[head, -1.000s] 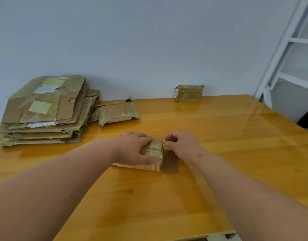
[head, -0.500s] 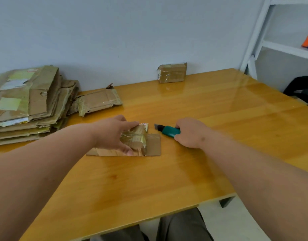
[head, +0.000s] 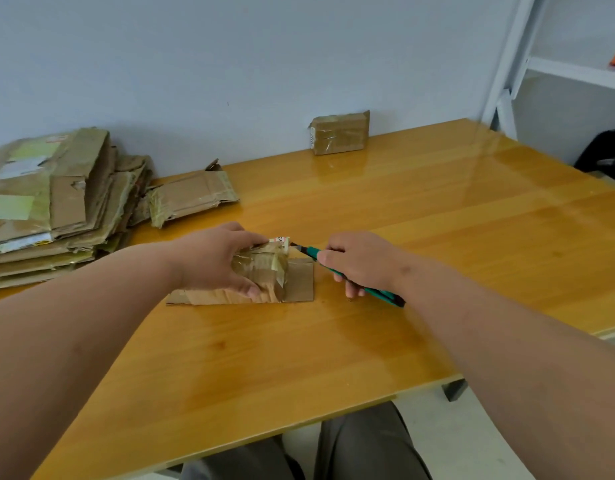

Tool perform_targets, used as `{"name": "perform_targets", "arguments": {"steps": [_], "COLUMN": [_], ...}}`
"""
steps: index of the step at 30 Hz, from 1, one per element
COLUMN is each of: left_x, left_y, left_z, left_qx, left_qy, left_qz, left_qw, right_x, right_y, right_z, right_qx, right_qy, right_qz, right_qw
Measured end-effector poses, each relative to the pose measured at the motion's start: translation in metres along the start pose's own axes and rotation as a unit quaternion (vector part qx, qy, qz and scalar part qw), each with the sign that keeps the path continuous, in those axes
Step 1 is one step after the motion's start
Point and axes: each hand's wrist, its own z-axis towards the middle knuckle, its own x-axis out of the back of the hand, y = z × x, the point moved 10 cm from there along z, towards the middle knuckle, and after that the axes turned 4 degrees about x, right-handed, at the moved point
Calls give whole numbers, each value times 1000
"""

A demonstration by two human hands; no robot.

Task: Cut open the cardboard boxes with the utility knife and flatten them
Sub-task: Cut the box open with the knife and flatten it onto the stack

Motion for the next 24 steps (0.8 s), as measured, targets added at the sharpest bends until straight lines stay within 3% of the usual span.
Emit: {"name": "perform_targets", "arguments": {"steps": [16,24], "left_x": [-9,-11], "left_y": [-6,-7], "left_z": [0,0], "left_qx": [22,24], "left_qy": [-36,-37], "left_qz": [26,27], "left_qw": [999,999], "right_x": [-14,-25], "right_y": [-11,-22], "right_z": [-5,-1], "right_qx": [-13,-39], "right_qy": [-62,-91], "right_qz": [112,105], "right_qw": [992,990]}}
